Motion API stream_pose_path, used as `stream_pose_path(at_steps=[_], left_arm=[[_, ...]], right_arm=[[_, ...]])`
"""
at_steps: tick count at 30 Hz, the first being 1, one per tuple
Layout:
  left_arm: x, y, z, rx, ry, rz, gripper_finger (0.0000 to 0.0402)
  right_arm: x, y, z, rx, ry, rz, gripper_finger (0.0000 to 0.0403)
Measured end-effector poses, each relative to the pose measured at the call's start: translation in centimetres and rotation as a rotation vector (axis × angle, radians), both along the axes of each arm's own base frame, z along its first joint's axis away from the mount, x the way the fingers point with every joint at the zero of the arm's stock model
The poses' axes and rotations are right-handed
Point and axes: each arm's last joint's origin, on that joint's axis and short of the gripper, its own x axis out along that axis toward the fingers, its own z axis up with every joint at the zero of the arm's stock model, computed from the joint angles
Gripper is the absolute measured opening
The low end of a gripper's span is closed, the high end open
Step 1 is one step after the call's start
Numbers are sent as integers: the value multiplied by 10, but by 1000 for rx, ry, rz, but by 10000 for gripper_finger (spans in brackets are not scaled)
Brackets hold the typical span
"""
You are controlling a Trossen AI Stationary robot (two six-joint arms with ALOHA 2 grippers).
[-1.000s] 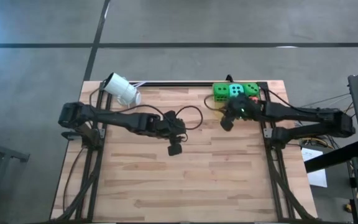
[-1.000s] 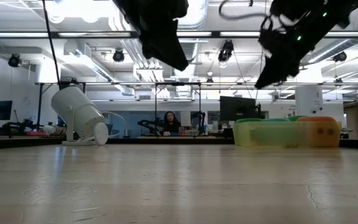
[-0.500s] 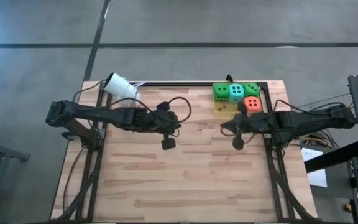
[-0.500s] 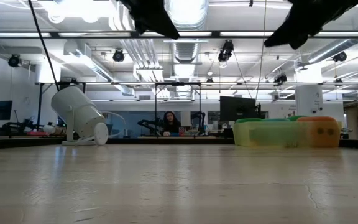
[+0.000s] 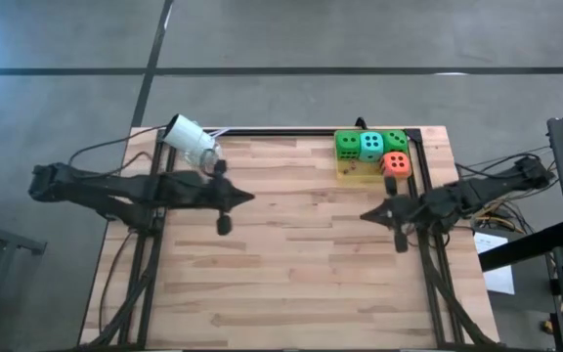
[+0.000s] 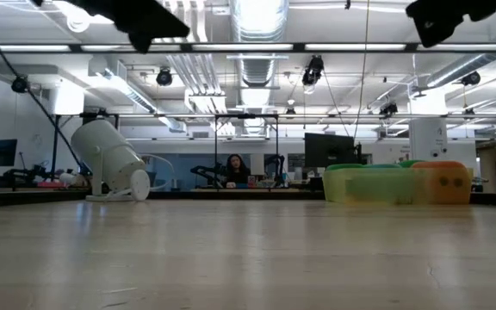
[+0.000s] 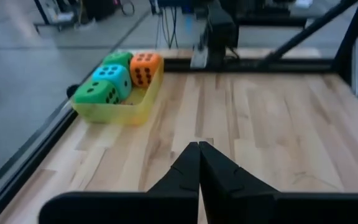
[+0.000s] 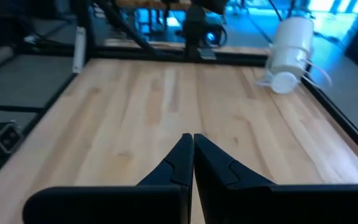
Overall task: Pick & Place Dice
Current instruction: Return to Home Position
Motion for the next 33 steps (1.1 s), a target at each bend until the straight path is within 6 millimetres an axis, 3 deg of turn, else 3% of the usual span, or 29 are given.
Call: stream_pose_path(at_steps=[6, 13, 21, 33], left_arm=[[-47, 2, -13, -37, -133, -7, 4], [-83, 3, -26, -48, -242, -44, 3], [-106, 4, -41, -26, -311, -52, 3], [-125, 6, -50, -7, -399, -56, 3]], right_arm=[[-14, 1, -9, 35, -97, 45, 8], [-30, -6, -12, 29, -168, 55, 8], [-50, -14, -17, 29, -267, 66, 8], [-70, -23, -33, 68, -391, 62, 8]])
